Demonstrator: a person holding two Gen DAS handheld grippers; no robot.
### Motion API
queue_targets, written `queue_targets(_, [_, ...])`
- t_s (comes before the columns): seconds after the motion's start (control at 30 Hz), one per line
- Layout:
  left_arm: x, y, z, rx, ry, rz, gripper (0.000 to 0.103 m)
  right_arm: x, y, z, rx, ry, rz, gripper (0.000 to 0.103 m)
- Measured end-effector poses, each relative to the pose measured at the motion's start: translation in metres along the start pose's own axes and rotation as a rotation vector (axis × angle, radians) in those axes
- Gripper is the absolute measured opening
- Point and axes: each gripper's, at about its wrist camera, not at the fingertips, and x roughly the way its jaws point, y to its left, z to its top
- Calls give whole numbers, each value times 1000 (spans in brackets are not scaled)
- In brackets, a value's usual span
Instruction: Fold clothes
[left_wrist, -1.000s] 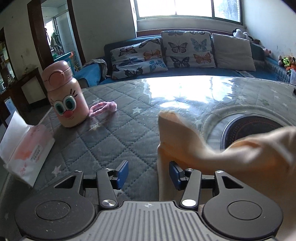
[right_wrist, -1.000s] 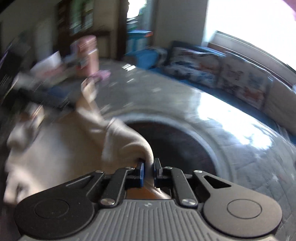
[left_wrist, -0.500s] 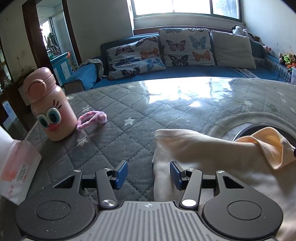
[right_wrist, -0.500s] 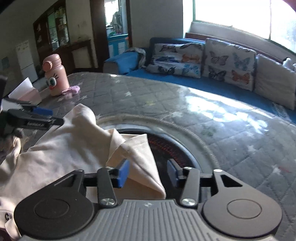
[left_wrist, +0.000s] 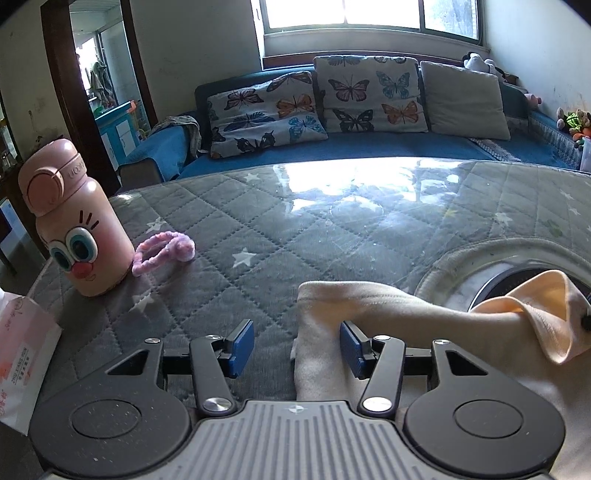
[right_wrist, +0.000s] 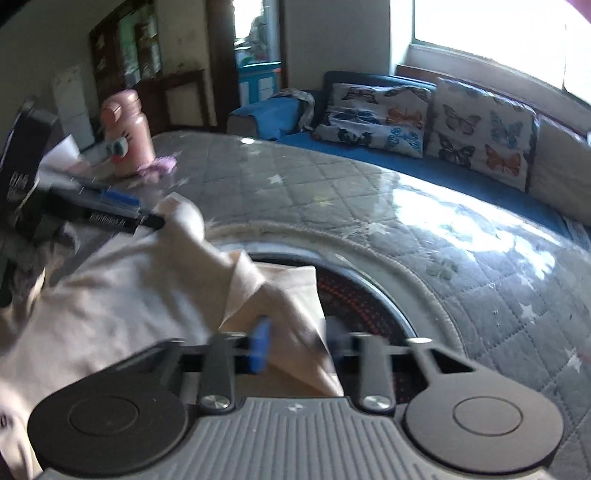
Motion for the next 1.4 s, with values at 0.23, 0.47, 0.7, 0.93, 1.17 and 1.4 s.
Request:
queue_targets(0.23, [4, 0, 1, -1, -10, -7, 53, -4, -28, 12, 134, -69, -60, 3])
queue_targets(0.47, [4, -1, 2, 13, -20, -21, 44, -6, -50, 9, 231, -68, -40, 23])
queue_targets(0.7, [6, -4, 3, 13, -31, -31, 44, 7, -52, 3, 214, -18, -46, 36])
queue_targets(0.93, [7, -8, 5, 27, -44, -59, 8, 26, -48, 4, 216, -3, -36, 8])
queue_targets(1.17, [-9, -1, 10, 7, -125, -32, 6, 5, -41, 17, 178, -117, -108, 4])
queue_targets(1.4, [8, 1, 14, -18, -107, -26, 10, 21, -50, 26, 198, -108, -150, 7])
